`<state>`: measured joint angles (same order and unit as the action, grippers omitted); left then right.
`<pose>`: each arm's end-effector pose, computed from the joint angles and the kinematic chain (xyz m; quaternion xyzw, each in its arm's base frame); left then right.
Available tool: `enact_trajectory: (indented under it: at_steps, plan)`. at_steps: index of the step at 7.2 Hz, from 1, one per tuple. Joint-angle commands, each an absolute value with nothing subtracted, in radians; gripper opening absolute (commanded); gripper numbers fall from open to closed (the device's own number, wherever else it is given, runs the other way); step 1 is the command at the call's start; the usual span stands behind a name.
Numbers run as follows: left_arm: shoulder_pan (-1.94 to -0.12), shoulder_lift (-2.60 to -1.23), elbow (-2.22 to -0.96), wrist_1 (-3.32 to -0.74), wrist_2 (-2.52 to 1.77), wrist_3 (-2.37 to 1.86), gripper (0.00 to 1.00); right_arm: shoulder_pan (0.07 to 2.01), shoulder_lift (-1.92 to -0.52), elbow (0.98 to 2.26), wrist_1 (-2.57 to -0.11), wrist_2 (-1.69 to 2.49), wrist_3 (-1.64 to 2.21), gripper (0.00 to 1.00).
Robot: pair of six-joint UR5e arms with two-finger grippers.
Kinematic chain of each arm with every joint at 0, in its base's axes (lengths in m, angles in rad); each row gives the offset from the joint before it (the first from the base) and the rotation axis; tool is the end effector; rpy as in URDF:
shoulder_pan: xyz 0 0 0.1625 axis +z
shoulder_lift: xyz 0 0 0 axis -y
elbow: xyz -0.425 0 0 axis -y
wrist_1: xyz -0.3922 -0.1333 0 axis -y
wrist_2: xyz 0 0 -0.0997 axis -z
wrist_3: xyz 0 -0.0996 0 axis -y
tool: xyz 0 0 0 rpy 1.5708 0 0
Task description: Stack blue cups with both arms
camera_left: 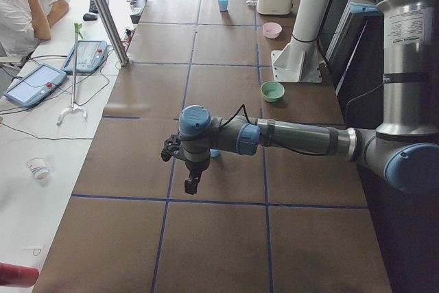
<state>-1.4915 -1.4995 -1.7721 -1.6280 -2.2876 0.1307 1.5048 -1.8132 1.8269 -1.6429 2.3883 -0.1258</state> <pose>-0.0304 -0.4744 0.5908 0.0965 0.3469 0.1303 0.9238 0.0351 -0.3889 0.6435 -0.0149 -0.3979 -0.0763 0.9141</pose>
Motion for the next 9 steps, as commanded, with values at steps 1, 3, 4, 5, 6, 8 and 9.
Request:
enact_trajectory:
  at_steps: [1, 3, 4, 5, 6, 8, 9]
  plan:
    - [-1.491, -1.542, -1.769, -1.658, -2.302, 0.130, 1.00, 1.505, -1.813, 1.827, -1.643, 2.388, -0.126, 1.00]
    - [-1.432, -1.532, -1.795, -1.699, -2.301, 0.026, 1.00, 1.505, -1.813, 1.827, -1.643, 2.390, -0.126, 1.00]
    - [-1.322, -1.525, -1.795, -1.779, -2.290, -0.246, 1.00, 1.505, -1.815, 1.827, -1.643, 2.390, -0.126, 1.00]
    - [-1.236, -1.496, -1.792, -1.889, -2.261, -0.453, 1.00, 1.505, -1.813, 1.827, -1.643, 2.390, -0.126, 1.00]
    - [-1.156, -1.461, -1.790, -1.993, -2.238, -0.617, 1.00, 1.505, -1.813, 1.827, -1.643, 2.390, -0.126, 1.00]
    - [-1.073, -1.451, -1.772, -2.055, -2.224, -0.715, 1.00, 1.505, -1.813, 1.827, -1.643, 2.390, -0.126, 1.00]
    - [-1.045, -1.451, -1.769, -2.057, -2.201, -0.736, 1.00, 1.505, -1.813, 1.827, -1.643, 2.388, -0.126, 1.00]
